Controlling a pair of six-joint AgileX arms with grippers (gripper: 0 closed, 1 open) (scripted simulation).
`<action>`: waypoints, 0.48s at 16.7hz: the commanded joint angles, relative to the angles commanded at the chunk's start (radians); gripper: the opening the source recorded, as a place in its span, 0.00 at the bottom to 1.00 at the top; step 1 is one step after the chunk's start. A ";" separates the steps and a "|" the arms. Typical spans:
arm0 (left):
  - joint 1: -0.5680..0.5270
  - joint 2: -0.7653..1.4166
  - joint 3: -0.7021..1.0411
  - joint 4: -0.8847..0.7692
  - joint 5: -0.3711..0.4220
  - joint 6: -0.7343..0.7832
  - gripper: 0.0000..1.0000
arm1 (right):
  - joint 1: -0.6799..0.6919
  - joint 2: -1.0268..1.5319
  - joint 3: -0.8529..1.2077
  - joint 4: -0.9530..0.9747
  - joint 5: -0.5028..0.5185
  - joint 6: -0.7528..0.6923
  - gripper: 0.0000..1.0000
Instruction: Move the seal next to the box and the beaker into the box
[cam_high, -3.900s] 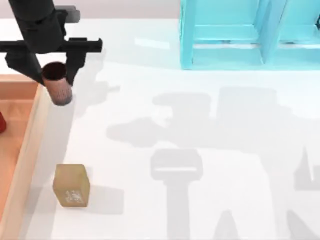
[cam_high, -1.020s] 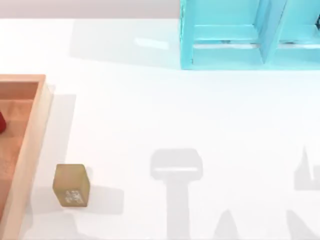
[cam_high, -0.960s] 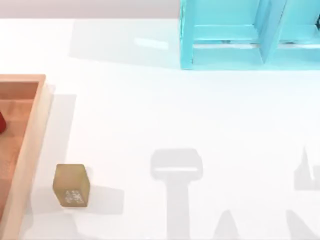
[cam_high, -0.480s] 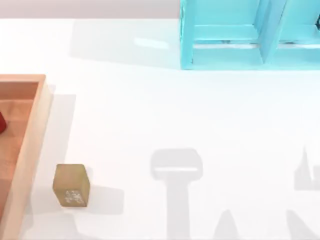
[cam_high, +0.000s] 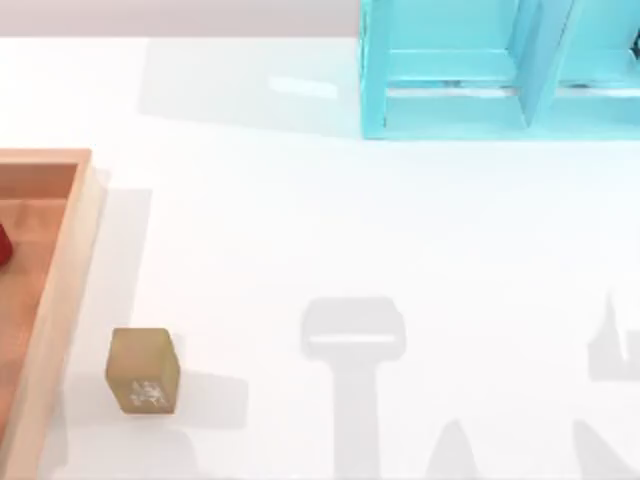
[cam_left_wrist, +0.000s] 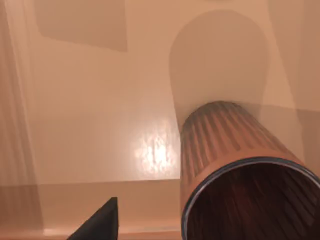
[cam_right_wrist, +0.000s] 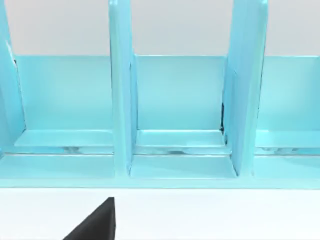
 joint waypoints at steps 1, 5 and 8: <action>-0.012 -0.016 0.034 -0.038 -0.003 -0.002 1.00 | 0.000 0.000 0.000 0.000 0.000 0.000 1.00; -0.033 -0.045 0.192 -0.190 -0.013 -0.001 1.00 | 0.000 0.000 0.000 0.000 0.000 0.000 1.00; -0.008 -0.036 0.273 -0.295 -0.008 0.000 1.00 | 0.000 0.000 0.000 0.000 0.000 0.000 1.00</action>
